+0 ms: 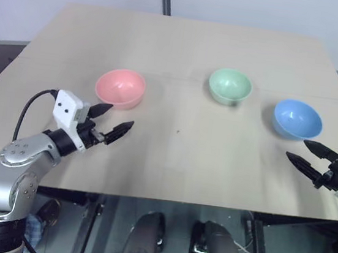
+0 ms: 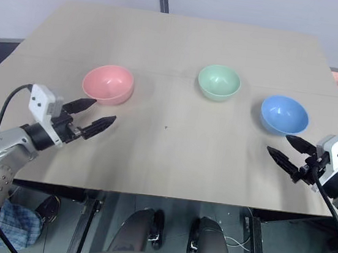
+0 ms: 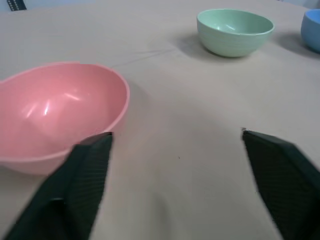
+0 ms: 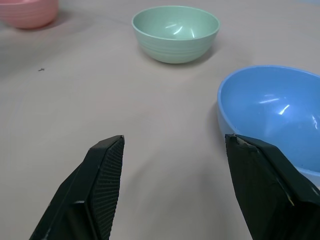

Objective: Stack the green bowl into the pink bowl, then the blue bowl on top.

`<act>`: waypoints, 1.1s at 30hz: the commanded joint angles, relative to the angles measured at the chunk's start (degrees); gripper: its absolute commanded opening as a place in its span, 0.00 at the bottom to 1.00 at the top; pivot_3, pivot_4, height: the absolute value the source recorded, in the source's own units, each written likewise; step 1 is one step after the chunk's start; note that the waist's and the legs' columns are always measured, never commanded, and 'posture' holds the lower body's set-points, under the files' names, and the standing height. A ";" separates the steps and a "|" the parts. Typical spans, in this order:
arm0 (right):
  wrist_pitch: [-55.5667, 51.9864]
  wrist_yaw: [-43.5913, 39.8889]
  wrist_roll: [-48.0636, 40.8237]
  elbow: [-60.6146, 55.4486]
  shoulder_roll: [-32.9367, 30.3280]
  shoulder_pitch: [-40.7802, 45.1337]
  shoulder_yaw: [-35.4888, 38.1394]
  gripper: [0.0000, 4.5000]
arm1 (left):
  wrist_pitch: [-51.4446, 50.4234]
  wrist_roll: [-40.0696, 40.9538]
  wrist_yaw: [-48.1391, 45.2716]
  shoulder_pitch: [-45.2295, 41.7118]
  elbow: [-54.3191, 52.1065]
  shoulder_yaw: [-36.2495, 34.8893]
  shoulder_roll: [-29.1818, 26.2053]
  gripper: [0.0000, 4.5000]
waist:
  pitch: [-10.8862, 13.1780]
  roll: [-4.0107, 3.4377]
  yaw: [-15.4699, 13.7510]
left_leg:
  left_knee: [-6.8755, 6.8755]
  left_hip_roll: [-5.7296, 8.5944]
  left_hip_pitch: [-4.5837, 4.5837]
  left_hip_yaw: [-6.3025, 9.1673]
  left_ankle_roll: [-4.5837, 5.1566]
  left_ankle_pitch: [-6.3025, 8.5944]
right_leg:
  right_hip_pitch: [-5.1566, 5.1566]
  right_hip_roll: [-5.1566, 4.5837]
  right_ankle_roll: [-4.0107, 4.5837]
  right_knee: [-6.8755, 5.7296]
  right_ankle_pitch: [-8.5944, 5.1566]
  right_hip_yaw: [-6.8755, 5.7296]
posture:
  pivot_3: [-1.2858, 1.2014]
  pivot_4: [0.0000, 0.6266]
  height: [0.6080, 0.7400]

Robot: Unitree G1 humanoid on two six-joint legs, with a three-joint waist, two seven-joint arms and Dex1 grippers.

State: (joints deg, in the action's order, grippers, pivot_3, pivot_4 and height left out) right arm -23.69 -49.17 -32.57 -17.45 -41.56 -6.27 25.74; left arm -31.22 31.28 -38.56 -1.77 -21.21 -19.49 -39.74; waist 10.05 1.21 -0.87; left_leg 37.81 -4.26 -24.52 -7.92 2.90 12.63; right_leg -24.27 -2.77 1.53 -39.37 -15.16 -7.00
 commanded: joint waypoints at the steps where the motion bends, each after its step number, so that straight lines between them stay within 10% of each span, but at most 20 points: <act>1: 1.04 0.26 -1.01 -1.76 0.24 -0.21 1.43 0.79 | 2.58 -3.87 -0.67 -2.32 2.46 1.82 -2.34 0.99 | 0.00 0.00 0.00 | 0.00 0.00 0.00 0.00 0.00 0.00 | 0.00 0.00 0.00 0.00 0.00 0.00 | 0.52 0.24 1.00; 27: 2.20 -2.69 -5.79 -15.10 1.13 -5.13 -1.80 0.79 | 19.65 -30.02 -14.13 -29.16 32.43 25.68 -8.84 0.99 | 0.00 0.02 -0.09 | 0.09 0.02 -0.04 0.01 -0.01 -0.01 | 0.00 0.01 0.00 -0.05 0.00 -0.04 | 0.52 0.24 1.00; 33: 2.67 -2.13 -5.86 -14.88 1.21 -5.21 -1.59 0.79 | 24.57 -33.11 -16.45 -34.43 38.95 28.18 -8.12 0.54 | 0.00 0.03 -0.01 | 0.25 0.01 -0.10 0.05 0.00 0.00 | -0.01 0.04 0.00 -0.12 0.00 -0.07 | 0.52 0.24 1.00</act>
State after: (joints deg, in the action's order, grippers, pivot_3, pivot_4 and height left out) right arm -22.18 -51.52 -38.07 -31.16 -40.28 -11.38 22.87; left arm -9.05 -1.20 -53.87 -34.84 16.87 8.83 -47.68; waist 10.05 1.24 -0.88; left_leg 38.07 -4.25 -24.61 -7.87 2.90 12.63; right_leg -24.28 -2.74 1.53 -39.49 -15.16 -7.07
